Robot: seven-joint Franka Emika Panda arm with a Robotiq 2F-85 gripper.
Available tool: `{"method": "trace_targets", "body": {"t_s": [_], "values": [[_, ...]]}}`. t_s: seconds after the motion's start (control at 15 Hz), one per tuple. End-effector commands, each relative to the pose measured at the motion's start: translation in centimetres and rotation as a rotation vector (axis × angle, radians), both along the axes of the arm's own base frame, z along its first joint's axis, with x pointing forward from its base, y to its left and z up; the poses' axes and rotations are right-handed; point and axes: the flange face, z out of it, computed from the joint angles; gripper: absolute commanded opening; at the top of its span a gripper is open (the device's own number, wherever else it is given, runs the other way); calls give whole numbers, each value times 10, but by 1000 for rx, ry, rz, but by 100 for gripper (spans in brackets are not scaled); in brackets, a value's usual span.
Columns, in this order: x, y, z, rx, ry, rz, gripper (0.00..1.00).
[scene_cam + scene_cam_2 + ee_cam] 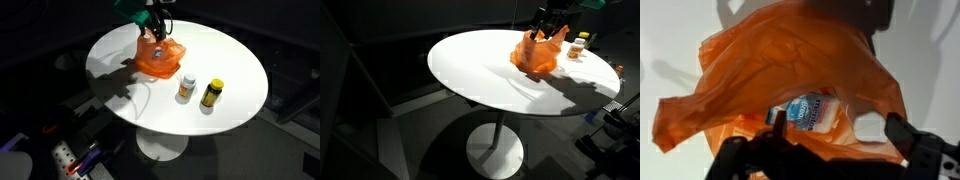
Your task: Remove the white bottle from the plastic
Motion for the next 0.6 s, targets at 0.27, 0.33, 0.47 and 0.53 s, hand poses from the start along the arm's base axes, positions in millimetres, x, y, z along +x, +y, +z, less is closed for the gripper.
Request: {"method": "trace_targets", "body": {"t_s": [0.27, 0.33, 0.47, 0.53], "values": [[17, 14, -1, 18, 21, 44, 100], [17, 18, -3, 20, 32, 48, 100], [17, 24, -5, 24, 55, 58, 100], [17, 26, -6, 24, 65, 61, 100]]}}
